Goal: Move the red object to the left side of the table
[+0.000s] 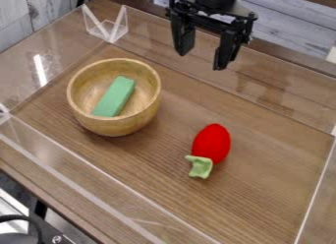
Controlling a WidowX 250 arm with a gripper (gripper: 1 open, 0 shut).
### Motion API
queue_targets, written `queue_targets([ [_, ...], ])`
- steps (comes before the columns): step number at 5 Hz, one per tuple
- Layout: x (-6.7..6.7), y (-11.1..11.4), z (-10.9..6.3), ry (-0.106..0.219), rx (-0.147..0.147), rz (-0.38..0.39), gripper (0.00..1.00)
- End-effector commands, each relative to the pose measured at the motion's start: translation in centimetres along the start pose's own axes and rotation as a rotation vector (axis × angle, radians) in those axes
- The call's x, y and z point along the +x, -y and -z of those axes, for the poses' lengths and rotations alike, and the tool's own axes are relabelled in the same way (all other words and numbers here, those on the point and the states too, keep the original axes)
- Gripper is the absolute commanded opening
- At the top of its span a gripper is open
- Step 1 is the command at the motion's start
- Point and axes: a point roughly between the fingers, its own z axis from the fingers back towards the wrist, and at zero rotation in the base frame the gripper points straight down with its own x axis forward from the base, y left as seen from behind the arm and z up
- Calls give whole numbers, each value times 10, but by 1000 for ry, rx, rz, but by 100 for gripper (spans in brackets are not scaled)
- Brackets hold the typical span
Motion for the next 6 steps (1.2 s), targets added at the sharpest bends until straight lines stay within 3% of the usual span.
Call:
queue_targets([
  [1,-8,5,14,-28,-2,18,100],
  [2,-17,16,31,-38,-3,29,100],
  [5,-31,41,56,8,-13,79,100],
  [6,-29,40,52,22,-16,77,100],
])
